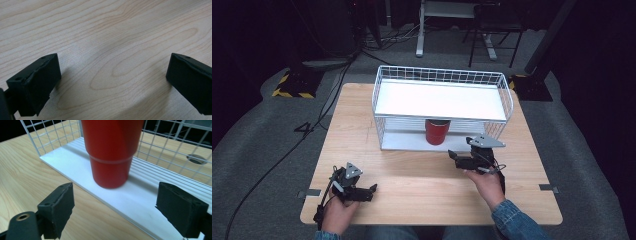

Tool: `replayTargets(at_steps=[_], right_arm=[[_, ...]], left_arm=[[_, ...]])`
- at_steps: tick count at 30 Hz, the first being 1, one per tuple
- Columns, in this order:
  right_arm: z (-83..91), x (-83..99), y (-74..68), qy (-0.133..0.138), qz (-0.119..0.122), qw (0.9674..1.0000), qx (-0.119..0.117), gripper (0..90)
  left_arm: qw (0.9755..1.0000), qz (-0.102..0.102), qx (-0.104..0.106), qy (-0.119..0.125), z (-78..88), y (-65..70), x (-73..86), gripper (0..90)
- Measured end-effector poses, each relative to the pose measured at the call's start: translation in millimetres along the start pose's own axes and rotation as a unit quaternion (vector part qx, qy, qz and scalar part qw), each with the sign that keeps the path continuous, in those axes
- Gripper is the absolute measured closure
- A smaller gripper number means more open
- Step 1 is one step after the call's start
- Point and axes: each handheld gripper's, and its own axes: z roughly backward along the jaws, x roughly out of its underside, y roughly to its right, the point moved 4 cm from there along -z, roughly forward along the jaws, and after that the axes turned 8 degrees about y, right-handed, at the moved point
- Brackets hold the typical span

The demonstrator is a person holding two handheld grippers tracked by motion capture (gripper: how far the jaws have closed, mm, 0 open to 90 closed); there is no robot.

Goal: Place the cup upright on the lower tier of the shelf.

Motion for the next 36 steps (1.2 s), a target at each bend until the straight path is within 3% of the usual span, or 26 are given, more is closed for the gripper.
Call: replayTargets(at_steps=[13, 27, 36], right_arm=[[45.5, 11.3, 16.5, -0.016, 0.012, 0.9998, -0.006, 15.2], [101.2, 34.4, 41.2, -0.033, -0.016, 0.9993, 0.000, 15.3], [130.2, 60.6, 60.1, -0.035, -0.033, 0.9986, 0.020, 15.3]], left_arm=[[1.0000, 0.001, 0.002, 0.000, -0.9, -0.5, -0.7, 0.2], [1.0000, 0.000, 0.003, -0.001, -2.9, -1.7, -2.7, 0.2], [1.0000, 0.002, 0.002, -0.001, -2.8, -1.3, -2.5, 0.2]])
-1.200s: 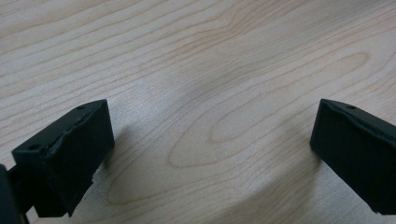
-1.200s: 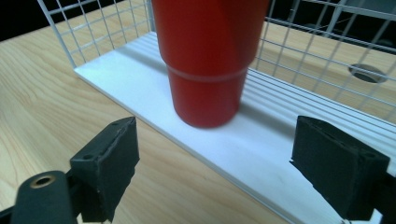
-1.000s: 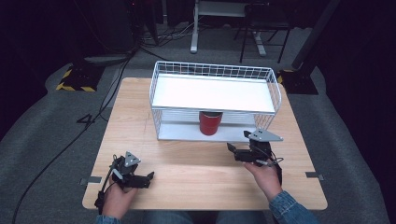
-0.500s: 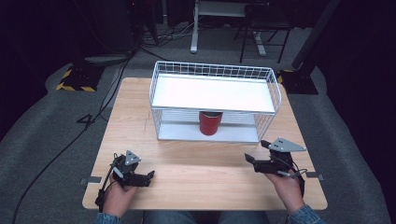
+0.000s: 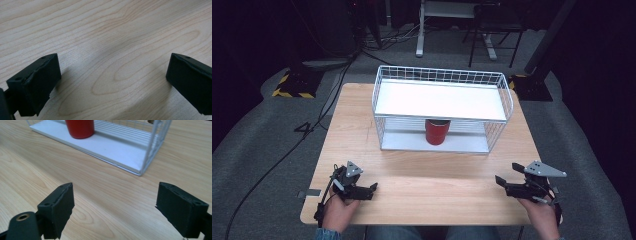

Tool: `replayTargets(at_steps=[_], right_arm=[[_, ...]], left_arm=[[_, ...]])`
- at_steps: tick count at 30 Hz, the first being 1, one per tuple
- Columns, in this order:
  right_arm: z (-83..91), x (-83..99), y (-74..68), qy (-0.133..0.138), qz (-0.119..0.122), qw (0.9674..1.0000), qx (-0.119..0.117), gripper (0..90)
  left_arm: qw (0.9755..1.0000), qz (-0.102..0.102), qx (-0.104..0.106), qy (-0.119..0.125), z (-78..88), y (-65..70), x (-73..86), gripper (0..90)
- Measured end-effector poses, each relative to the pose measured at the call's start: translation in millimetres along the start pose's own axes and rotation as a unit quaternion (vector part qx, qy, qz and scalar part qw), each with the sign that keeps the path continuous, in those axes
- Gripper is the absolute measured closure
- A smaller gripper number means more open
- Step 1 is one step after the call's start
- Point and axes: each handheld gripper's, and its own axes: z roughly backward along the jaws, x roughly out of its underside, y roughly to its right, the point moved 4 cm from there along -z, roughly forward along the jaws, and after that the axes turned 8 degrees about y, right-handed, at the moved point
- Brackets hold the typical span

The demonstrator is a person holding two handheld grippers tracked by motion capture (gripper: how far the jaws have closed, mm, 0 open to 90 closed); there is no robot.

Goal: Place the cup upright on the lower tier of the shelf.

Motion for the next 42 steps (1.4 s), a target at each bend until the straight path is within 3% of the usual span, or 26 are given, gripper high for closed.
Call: replayTargets(at_steps=[6, 16, 24, 29, 34, 36, 42], right_arm=[[11.0, 11.7, 15.4, -0.003, -0.010, 0.9998, 0.020, 15.3], [13.2, 41.8, 34.1, -0.054, -0.009, 0.9980, 0.032, 15.4], [7.6, 55.5, 38.7, -0.089, -0.016, 0.9954, 0.031, 15.1], [2.8, 61.9, 36.0, -0.121, -0.004, 0.9924, 0.024, 14.8], [0.4, 63.7, 33.6, -0.121, 0.006, 0.9924, 0.026, 10.2], [-2.3, 66.6, 32.9, -0.107, 0.008, 0.9939, 0.024, 1.0], [-3.9, 67.5, 31.3, -0.108, 0.003, 0.9937, 0.030, 0.0]], left_arm=[[1.0000, 0.000, 0.000, 0.000, 0.0, 0.0, 0.0, 0.2], [1.0000, -0.002, 0.001, -0.001, -0.2, -0.4, -0.3, 0.2], [1.0000, 0.000, 0.000, 0.002, -1.0, -0.4, -0.8, 0.2], [1.0000, -0.001, 0.000, 0.002, -1.0, -0.5, -0.8, 0.2], [1.0000, -0.001, 0.000, 0.001, -1.0, -0.5, -0.8, 0.2], [1.0000, -0.001, 0.000, 0.002, -1.0, -0.4, -0.8, 0.2], [1.0000, 0.000, 0.001, 0.001, -0.9, -0.3, -0.7, 0.1]])
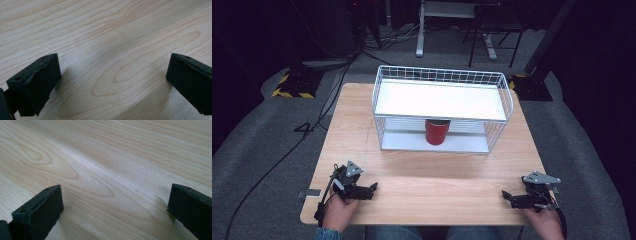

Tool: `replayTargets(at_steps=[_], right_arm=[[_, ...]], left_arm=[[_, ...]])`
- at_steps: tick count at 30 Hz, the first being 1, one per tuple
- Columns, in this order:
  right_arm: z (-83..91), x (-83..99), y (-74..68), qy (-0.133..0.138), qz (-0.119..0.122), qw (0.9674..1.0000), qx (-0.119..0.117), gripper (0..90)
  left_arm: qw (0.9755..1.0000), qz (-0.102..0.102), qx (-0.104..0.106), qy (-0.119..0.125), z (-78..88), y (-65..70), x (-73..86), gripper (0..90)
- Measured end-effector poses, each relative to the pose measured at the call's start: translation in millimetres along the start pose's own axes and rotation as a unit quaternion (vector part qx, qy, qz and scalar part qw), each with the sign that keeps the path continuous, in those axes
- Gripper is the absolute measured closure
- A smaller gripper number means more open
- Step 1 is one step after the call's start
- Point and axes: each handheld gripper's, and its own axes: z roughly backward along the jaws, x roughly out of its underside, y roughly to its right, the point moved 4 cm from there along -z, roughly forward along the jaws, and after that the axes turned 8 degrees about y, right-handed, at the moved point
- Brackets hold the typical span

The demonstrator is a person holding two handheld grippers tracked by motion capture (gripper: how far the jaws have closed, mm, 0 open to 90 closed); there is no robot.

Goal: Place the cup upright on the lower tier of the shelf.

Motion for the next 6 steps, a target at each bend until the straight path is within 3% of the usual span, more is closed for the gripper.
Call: replayTargets(at_steps=[6], right_arm=[[0.0, 0.0, -0.3, 0.000, -0.002, 1.0000, 0.002, 0.0]], left_arm=[[1.0000, 0.001, -0.002, 0.000, 0.5, 0.3, 0.4, 0.2]])
